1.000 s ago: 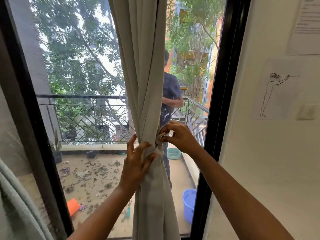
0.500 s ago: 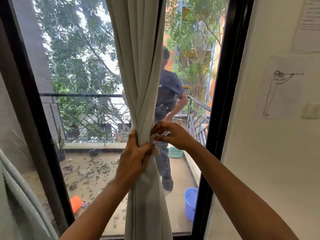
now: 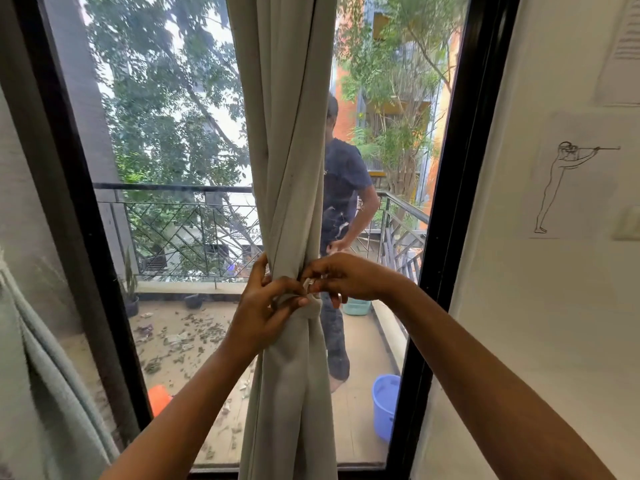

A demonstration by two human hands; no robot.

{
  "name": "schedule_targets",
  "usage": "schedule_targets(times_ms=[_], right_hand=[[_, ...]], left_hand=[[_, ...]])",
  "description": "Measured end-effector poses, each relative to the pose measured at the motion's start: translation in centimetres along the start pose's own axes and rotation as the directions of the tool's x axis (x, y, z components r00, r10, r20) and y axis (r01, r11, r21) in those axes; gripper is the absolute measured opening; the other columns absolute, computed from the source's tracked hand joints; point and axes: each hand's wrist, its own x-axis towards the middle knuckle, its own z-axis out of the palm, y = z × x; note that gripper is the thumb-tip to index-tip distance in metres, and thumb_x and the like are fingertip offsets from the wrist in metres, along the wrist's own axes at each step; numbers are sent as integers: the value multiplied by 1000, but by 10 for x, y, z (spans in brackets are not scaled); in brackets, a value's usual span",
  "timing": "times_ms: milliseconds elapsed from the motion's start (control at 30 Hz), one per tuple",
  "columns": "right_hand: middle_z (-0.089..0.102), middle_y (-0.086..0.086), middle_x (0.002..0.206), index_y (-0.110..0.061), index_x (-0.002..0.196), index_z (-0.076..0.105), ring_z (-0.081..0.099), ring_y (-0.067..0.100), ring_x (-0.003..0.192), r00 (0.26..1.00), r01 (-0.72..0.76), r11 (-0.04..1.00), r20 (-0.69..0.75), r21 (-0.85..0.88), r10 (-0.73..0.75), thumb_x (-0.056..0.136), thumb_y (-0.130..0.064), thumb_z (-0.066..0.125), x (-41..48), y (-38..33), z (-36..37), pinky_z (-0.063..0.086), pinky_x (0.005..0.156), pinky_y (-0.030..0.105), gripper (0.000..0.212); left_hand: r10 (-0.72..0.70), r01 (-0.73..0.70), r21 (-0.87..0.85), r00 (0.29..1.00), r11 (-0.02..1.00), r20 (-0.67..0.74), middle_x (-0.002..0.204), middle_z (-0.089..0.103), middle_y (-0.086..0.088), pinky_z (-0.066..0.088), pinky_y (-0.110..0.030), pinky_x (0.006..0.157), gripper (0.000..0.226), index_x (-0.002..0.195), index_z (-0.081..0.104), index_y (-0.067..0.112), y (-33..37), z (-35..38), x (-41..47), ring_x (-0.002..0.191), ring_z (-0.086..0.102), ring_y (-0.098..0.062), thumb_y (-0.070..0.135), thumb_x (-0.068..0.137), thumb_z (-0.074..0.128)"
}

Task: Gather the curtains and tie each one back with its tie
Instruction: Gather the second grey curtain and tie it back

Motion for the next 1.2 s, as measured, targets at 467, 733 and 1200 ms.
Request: schedule_targets(times_ms=[467, 733, 1200], right_hand=[[57, 3, 68, -11, 99, 46, 53, 7, 48, 986, -151, 959, 111, 239, 128, 98, -13, 47, -15, 2, 1, 41, 47, 19, 2], [63, 5, 106, -11, 108, 68, 59, 17, 86, 936, 34, 983, -338, -181, -95, 89, -15, 56, -33, 4, 22, 47, 78, 28, 22], [63, -4, 74, -19, 121, 44, 52, 7, 62, 936, -43, 979, -335, 202, 110, 83, -21, 70, -39, 30, 47, 46, 65, 23, 46]], left_hand=[[-33, 37, 46, 996, 998, -81, 133, 38, -9, 35, 2, 87, 8, 85, 67, 17, 10, 16, 1, 110, 44, 22, 16, 78, 71], [-49, 63, 94, 988, 994, -147, 129, 42, -7, 35, 2, 85, 12, 86, 68, 10, 10, 23, 1, 110, 42, 24, 19, 78, 72], [-28, 56, 301, 995, 952, -97, 135, 38, 3, 52, -27, 56, 14, 90, 59, 30, 11, 43, 5, 78, 66, -14, 28, 84, 71]])
